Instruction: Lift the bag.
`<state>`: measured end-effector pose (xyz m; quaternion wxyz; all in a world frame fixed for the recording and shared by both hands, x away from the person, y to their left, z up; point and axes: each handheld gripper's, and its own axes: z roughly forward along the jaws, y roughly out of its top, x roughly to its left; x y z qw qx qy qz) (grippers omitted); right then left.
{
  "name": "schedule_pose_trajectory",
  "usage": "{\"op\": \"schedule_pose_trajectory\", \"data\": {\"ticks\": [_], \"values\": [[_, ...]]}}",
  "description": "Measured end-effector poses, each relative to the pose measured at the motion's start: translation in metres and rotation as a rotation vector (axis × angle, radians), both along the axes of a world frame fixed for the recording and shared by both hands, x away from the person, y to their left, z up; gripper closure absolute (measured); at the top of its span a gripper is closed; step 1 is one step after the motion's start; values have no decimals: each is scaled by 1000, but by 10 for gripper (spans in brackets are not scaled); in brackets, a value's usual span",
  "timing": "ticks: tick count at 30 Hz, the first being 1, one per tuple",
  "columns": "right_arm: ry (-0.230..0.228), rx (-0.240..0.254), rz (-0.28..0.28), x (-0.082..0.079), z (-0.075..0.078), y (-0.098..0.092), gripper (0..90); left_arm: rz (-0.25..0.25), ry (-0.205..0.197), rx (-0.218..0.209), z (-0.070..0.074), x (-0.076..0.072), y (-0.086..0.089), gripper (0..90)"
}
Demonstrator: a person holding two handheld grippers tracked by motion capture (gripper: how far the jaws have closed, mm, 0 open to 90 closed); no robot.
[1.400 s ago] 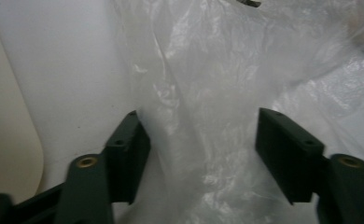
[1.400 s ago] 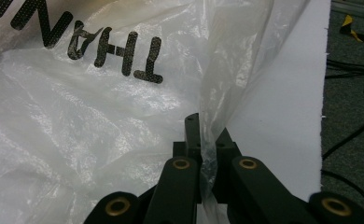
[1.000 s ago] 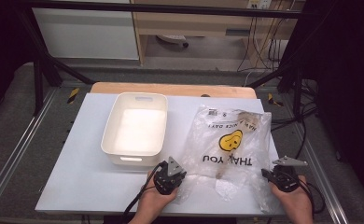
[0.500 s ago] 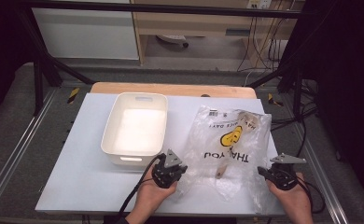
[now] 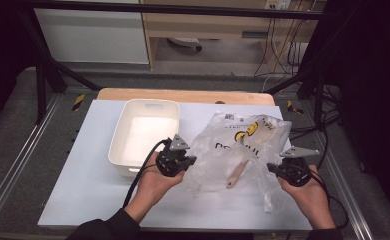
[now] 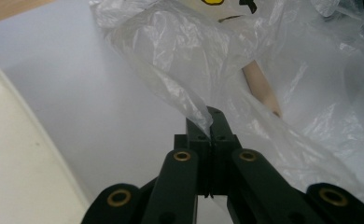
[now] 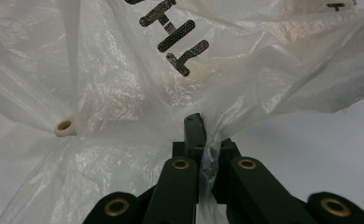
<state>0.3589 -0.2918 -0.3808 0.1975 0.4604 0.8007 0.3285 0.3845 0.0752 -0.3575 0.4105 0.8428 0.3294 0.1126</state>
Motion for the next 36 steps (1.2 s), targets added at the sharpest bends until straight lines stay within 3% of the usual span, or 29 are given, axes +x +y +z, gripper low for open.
{"op": "schedule_pose_trajectory", "data": {"ticks": [6,15,24,36], "values": [[-21,-31,10,12,23,-1,900,20,9,-17,14,16,11,900],[-45,-51,24,27,44,-1,900,44,26,-42,24,36,22,900],[-66,-35,22,38,64,-2,900,44,4,-30,41,47,26,900],[-67,-27,21,54,84,-8,900,57,-13,-62,62,62,30,900]]}}
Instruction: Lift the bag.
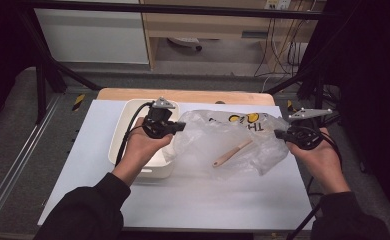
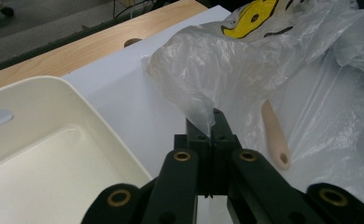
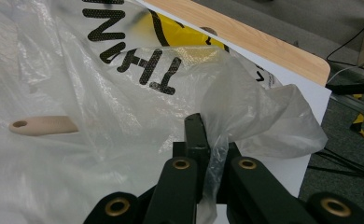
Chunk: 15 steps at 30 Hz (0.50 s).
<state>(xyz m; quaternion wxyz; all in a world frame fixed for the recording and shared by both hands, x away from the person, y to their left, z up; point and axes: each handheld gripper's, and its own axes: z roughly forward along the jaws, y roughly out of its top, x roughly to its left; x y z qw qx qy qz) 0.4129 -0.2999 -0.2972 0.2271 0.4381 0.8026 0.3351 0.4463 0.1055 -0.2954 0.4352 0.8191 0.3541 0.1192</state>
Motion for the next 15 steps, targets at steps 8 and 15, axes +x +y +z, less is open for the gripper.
{"op": "schedule_pose_trajectory", "data": {"ticks": [8,15], "values": [[2,42,-3,12,8,-1,900,14,0,-8,7,8,4,900],[-8,66,-18,21,23,-10,900,24,-20,-8,23,17,12,900]]}}
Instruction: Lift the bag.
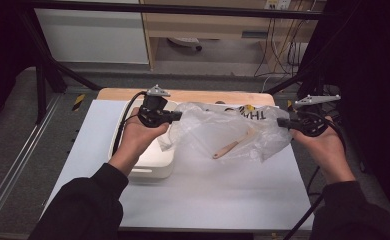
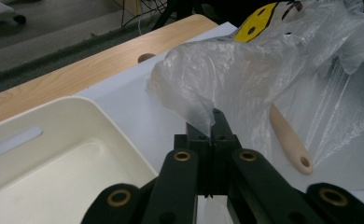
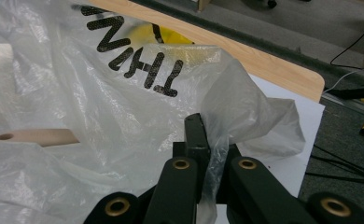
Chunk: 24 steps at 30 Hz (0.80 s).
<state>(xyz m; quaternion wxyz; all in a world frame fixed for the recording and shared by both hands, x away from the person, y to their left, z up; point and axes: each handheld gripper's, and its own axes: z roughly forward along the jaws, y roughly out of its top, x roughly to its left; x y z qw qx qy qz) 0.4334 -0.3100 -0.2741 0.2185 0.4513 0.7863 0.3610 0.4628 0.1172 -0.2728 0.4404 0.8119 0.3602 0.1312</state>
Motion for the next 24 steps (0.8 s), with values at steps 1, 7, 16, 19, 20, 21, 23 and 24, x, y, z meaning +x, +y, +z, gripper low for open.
{"op": "schedule_pose_trajectory", "data": {"ticks": [1,7,16,19,20,21,23,24], "values": [[1,1,0,1,2,-1,900,1,-1,0,2,2,1,900],[1,11,-16,11,13,-6,900,19,-3,-1,13,11,10,900],[2,20,-26,26,25,-7,900,59,-1,13,25,23,26,900],[-3,10,-27,33,32,-5,900,75,-9,5,31,27,29,900],[-6,4,-27,36,34,-3,900,82,-16,1,33,29,30,900],[-9,4,-30,39,36,-2,900,89,-23,-4,36,30,31,900],[-10,-4,-33,44,40,1,900,100,-33,-3,41,33,32,900],[-12,-5,-35,47,41,2,900,106,-37,0,44,34,32,900]]}}
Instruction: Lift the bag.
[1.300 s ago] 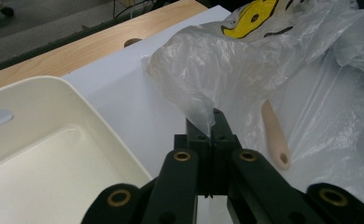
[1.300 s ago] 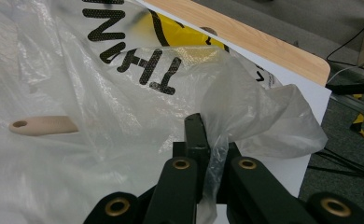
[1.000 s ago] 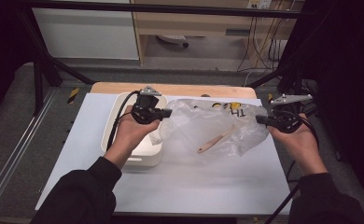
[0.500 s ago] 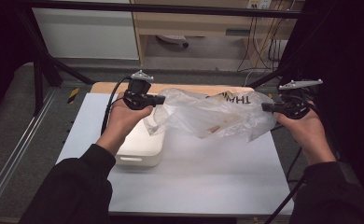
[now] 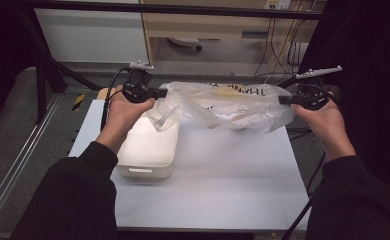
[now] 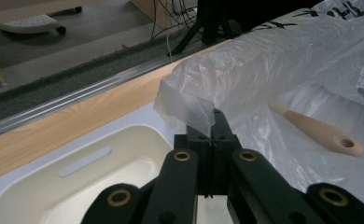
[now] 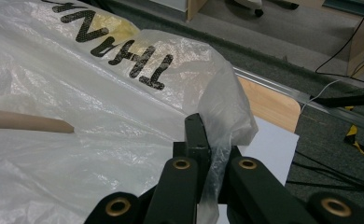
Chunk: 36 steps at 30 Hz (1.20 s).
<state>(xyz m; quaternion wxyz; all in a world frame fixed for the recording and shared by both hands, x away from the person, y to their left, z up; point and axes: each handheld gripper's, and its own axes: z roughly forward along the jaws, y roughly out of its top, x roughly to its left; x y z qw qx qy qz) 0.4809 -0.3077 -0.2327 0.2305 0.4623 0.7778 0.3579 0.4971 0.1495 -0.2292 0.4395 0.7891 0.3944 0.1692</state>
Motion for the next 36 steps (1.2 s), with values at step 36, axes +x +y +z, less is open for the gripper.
{"op": "schedule_pose_trajectory", "data": {"ticks": [36], "values": [[44,-19,42,-23,-66,10,900,-183,127,2,-79,-86,-8,900]]}}
